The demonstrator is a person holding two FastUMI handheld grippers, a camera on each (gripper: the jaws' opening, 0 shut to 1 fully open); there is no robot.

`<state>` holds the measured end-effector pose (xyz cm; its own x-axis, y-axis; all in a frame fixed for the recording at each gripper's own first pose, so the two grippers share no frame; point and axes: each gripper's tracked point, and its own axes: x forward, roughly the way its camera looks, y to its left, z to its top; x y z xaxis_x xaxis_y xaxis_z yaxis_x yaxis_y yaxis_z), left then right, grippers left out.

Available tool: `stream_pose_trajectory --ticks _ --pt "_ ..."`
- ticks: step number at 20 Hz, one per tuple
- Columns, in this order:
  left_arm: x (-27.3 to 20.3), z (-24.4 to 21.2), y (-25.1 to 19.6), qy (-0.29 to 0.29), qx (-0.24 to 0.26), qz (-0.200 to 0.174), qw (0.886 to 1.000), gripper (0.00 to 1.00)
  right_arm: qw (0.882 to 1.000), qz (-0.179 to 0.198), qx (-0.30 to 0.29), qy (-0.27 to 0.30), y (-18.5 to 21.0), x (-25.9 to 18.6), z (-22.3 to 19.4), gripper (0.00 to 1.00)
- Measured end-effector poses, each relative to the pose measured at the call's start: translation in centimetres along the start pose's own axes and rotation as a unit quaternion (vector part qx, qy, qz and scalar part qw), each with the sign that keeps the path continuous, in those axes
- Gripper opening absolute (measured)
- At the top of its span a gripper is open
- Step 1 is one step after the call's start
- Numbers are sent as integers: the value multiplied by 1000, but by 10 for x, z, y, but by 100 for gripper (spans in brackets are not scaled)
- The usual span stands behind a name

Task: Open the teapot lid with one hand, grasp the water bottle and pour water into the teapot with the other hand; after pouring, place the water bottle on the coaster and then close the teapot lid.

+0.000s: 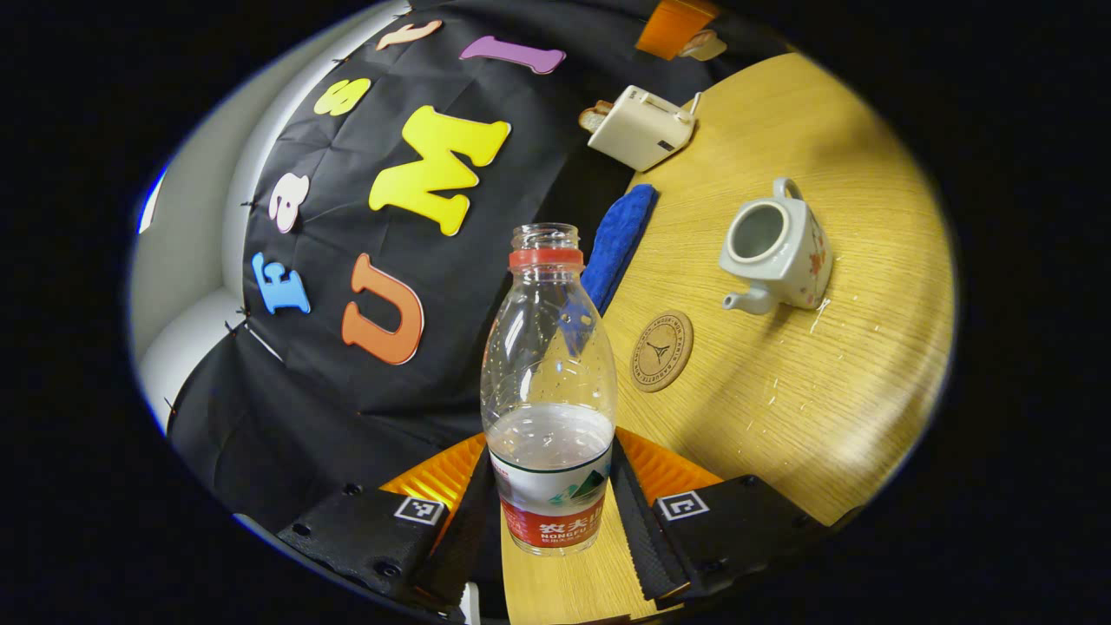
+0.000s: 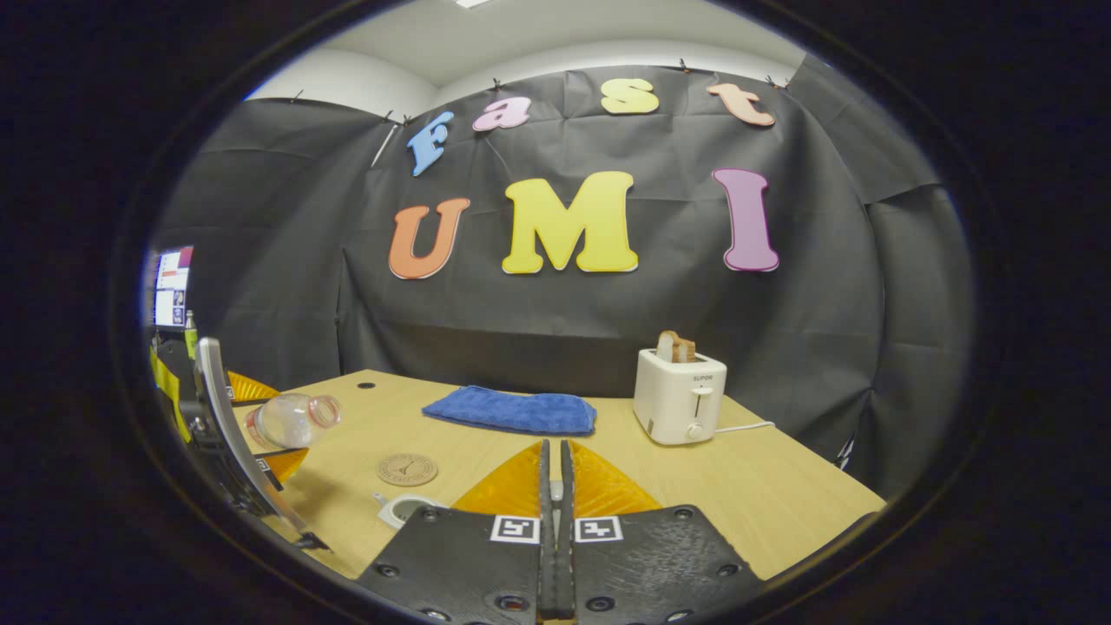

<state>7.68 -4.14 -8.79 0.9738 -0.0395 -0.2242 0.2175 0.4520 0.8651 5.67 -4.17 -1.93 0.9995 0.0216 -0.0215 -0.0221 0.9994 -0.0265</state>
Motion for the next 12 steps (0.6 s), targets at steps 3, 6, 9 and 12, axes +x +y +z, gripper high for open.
stream_pose_trajectory --ticks 3,6,9,12 --pt "0 5 -6 -3 43 -8 999 78 1000 -4 4 -1 -6 -1 3 0" --pt "0 9 -10 2 102 -12 995 74 1000 -11 4 1 -13 -1 2 0" --pt "-4 14 -10 6 155 -16 988 74 1000 -13 9 -3 -16 -2 5 0" --pt "2 17 -18 8 196 -20 980 74 1000 -15 11 -3 -19 0 3 0"
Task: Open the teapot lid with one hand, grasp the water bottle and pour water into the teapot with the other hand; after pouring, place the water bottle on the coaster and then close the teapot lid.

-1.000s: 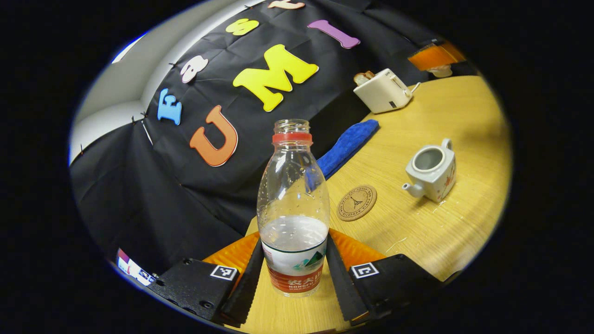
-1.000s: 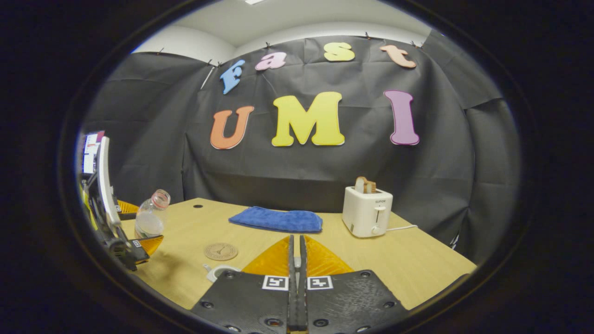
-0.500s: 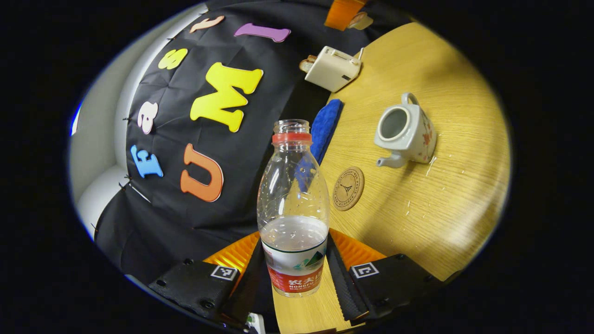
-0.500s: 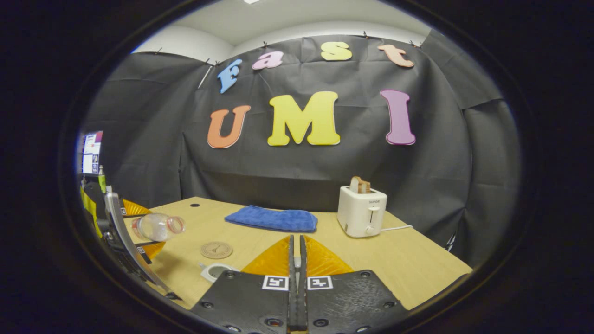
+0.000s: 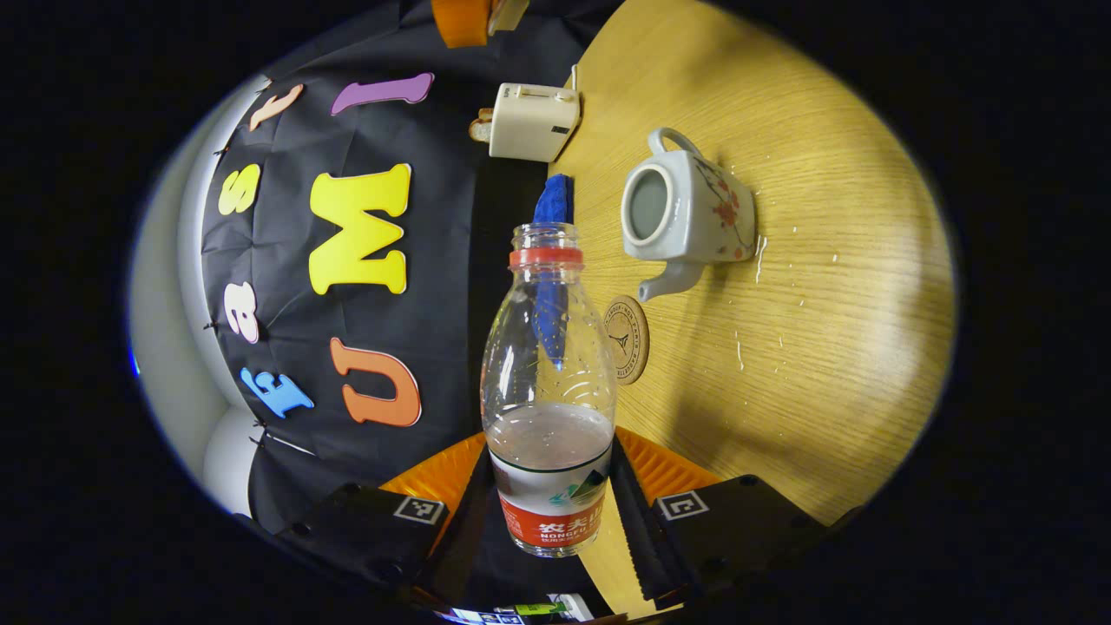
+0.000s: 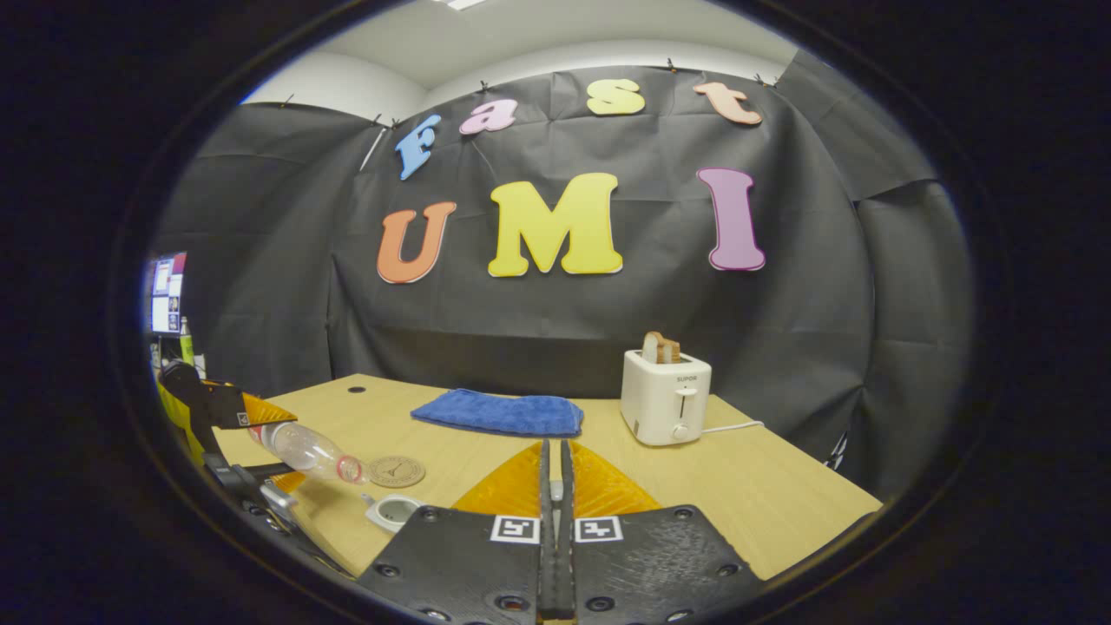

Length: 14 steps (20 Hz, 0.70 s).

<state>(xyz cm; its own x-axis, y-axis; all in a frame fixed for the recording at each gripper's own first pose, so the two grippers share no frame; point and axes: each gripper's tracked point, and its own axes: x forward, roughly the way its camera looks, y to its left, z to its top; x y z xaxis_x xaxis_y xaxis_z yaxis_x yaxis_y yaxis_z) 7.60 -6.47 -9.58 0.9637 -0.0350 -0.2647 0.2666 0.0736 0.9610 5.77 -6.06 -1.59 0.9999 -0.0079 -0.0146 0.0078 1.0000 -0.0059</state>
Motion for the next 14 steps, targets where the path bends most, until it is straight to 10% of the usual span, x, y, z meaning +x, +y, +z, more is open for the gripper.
stream_pose_trajectory --ticks 14 --pt "-7 13 21 27 170 -1 985 74 1000 -5 11 4 -10 2 -1 0"
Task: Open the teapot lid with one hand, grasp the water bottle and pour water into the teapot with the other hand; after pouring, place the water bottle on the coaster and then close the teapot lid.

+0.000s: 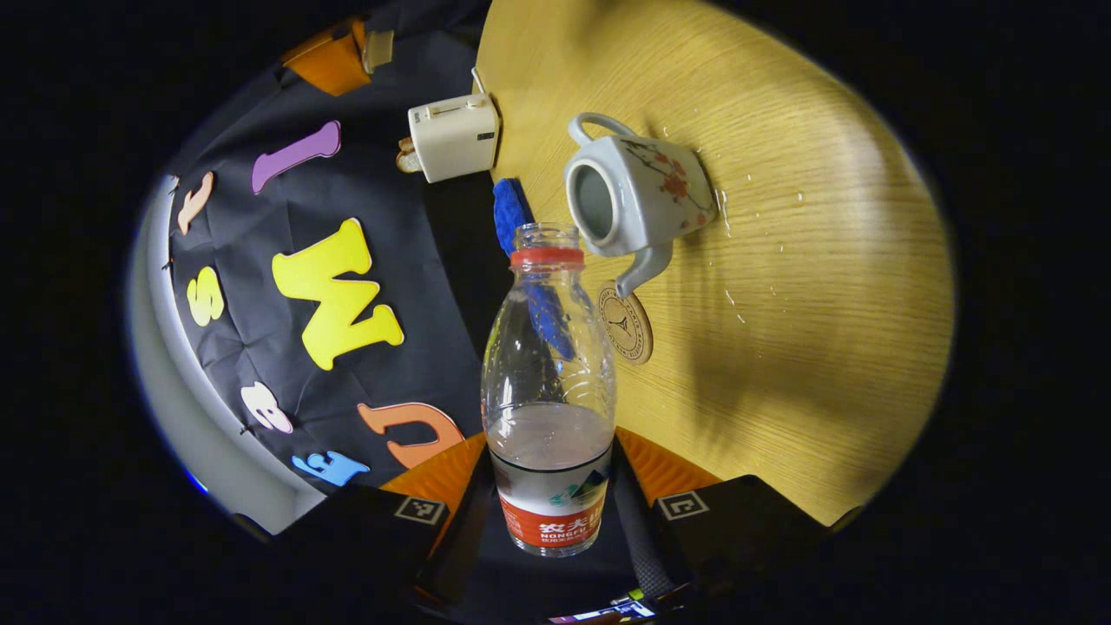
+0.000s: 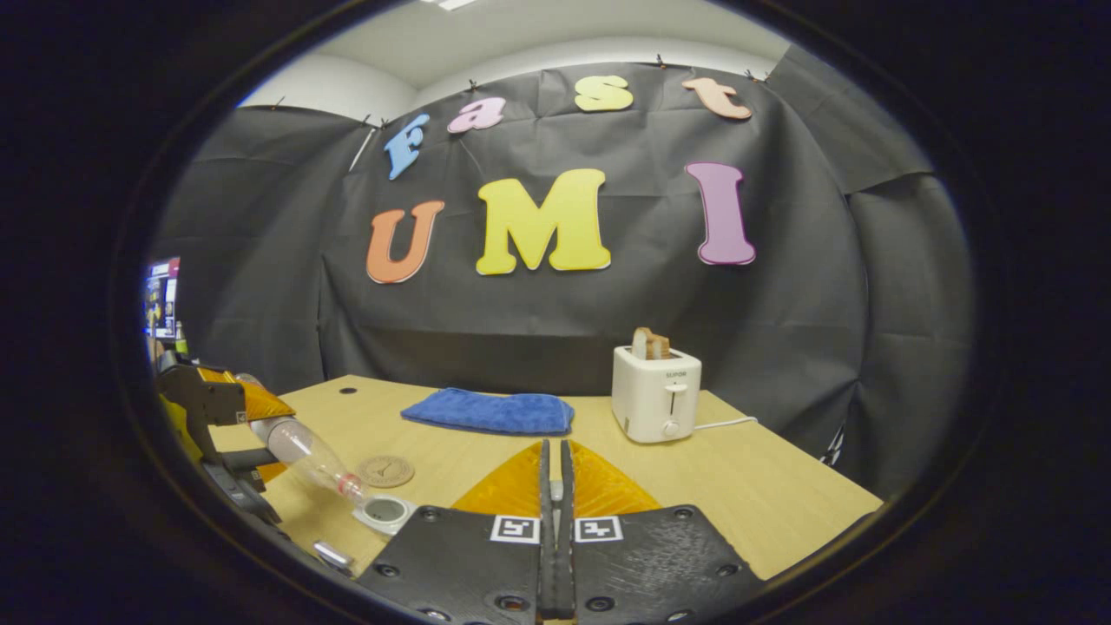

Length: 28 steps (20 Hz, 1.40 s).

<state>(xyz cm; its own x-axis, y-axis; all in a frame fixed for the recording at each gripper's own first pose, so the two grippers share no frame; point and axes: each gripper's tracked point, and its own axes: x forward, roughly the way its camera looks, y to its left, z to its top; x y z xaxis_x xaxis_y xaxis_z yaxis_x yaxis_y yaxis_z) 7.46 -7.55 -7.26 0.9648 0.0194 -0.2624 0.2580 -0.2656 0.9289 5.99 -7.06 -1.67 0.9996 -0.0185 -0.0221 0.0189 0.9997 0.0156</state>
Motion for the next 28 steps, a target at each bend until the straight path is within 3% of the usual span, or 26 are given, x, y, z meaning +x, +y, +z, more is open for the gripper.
stream_pose_trajectory --ticks 12,13,19,22,23,25,26,27,28 --pt "-7 5 26 18 76 18 997 74 1000 4 6 1 -2 0 1 0" --pt "-6 9 27 15 81 18 996 77 1000 6 5 -1 -1 -2 3 0" --pt "-2 18 28 20 98 10 995 74 1000 8 4 1 -2 -1 2 0" --pt "0 18 27 26 107 5 994 74 1000 6 9 2 -6 0 1 0" --pt "0 20 25 25 109 2 994 78 1000 6 11 3 -7 0 2 0" --pt "1 21 25 27 112 0 993 74 1000 5 15 4 -9 1 3 0" --pt "1 20 26 28 112 0 993 78 1000 4 16 4 -10 1 3 0" --pt "1 21 27 28 112 0 993 74 1000 3 17 4 -11 1 3 0" --pt "1 21 27 30 112 0 993 77 1000 2 17 5 -13 2 2 0"
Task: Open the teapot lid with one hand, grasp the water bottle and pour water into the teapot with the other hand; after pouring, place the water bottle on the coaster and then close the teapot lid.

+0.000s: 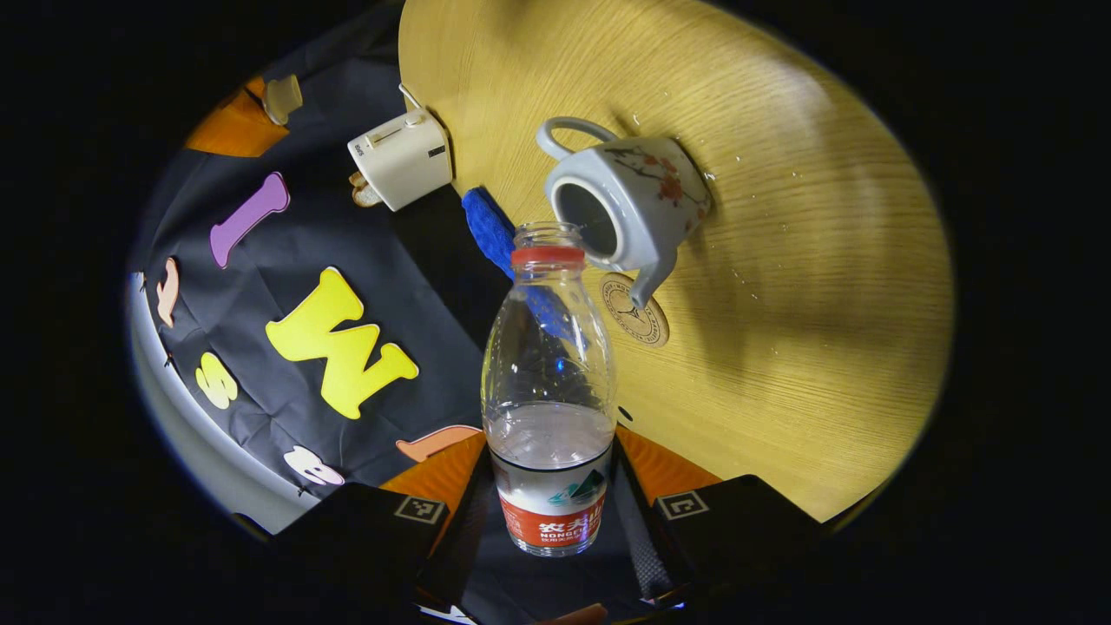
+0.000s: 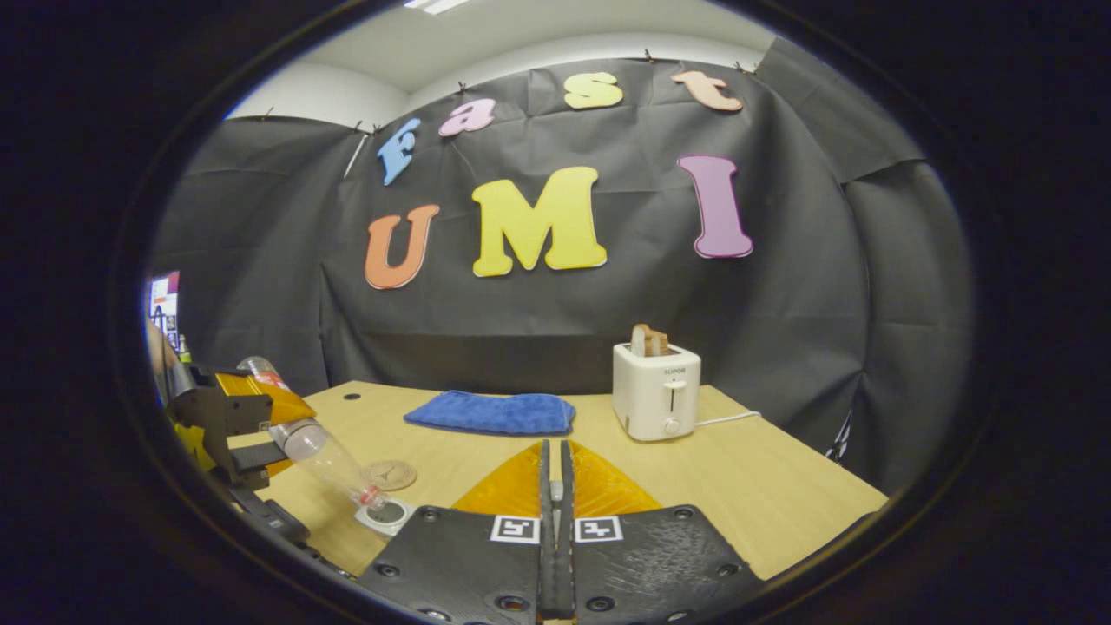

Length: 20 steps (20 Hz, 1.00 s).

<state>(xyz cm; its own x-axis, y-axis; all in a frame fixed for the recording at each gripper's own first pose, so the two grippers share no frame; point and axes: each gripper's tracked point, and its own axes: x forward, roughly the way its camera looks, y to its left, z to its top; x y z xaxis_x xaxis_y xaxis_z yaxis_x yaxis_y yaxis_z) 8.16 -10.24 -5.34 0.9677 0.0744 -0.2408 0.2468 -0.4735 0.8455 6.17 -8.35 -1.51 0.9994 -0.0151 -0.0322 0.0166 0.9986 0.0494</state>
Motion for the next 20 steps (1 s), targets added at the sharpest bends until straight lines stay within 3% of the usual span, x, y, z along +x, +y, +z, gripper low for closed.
stream_pose_trajectory --ticks 1,7,8,9,15,18,20 --pt "0 0 0 2 1 -1 1000 74 1000 -2 1 2 -1 0 0 0" --pt "-1 0 -1 -5 -12 1 1000 74 1000 -10 3 3 -8 -1 -1 0" --pt "3 0 -2 -4 -18 -1 1000 77 1000 -11 4 4 -9 0 -1 0" --pt "3 -1 -7 -4 -22 -6 1000 74 1000 -12 5 5 -10 0 -2 0" --pt "13 -2 -22 -15 -39 -17 999 74 1000 -10 1 8 -5 1 -6 0" --pt "18 -1 -22 -34 -71 -12 997 74 1000 -9 -4 10 -3 3 -8 0" --pt "20 -3 -23 -47 -123 -13 991 74 1000 -12 -3 9 -5 2 -6 0"
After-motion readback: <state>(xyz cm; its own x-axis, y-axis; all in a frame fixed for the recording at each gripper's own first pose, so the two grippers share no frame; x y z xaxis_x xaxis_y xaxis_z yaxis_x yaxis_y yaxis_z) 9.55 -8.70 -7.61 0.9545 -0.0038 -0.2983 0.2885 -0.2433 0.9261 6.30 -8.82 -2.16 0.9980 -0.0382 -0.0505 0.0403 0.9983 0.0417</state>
